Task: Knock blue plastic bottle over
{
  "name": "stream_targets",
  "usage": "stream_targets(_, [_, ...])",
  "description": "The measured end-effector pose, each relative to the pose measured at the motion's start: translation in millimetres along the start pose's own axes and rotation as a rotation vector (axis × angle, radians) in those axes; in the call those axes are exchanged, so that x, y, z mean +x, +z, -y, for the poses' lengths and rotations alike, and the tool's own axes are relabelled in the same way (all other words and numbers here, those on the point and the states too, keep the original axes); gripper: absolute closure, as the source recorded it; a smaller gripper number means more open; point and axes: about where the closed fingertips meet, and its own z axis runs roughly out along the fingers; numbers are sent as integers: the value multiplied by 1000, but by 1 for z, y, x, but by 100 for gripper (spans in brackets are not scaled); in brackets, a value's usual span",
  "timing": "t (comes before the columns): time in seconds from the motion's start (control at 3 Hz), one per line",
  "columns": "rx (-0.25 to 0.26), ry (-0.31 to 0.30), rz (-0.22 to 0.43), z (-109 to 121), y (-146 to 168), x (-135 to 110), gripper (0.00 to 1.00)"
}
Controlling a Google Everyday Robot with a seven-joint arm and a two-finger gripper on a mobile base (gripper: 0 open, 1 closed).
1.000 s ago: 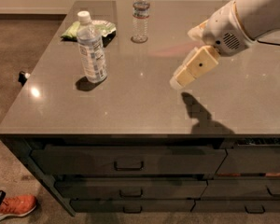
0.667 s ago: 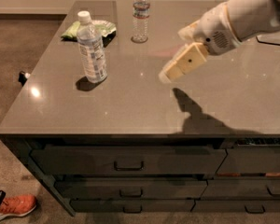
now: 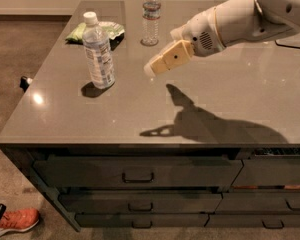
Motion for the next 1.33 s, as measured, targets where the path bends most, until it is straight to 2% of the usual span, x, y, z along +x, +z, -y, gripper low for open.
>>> stream_targets(0.33, [11, 17, 46, 9, 30, -10, 0])
stream_targets(0.67, [0, 35, 98, 18, 65, -26, 0])
stream_targets(1.0, [-14, 41, 131, 21, 80, -37, 0])
stream_targets(1.33, [-44, 34, 194, 15, 100, -57, 0])
